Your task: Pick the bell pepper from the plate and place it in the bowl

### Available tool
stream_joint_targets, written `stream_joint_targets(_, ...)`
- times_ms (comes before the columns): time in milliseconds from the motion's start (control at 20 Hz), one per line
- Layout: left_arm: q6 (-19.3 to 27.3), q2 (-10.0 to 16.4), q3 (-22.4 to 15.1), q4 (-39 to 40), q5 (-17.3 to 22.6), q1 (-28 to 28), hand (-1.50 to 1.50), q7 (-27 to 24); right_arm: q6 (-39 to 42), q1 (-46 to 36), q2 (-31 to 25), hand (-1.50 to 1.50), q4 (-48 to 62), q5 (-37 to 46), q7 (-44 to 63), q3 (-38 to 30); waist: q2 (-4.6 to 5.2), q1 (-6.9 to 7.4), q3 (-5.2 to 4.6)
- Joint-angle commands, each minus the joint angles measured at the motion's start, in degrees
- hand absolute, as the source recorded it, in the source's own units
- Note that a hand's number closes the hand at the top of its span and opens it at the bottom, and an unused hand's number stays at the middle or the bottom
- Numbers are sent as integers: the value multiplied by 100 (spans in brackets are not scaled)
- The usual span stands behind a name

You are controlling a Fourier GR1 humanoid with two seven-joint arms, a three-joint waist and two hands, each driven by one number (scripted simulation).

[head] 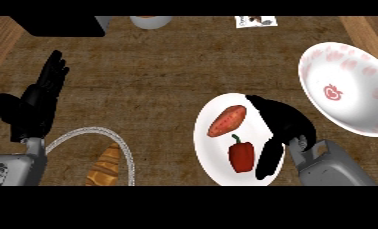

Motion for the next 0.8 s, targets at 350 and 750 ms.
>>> stream_joint_targets(350,-477,127,506,378,93,-185,0,-107,188,-18,622,-150,316,1100,292,167,2,-48,3)
stream_joint_targets(750,-341,-203,442,203,-179,-41,0,-92,123,577,993,-150,652,1668,28,356,-2,-54,4)
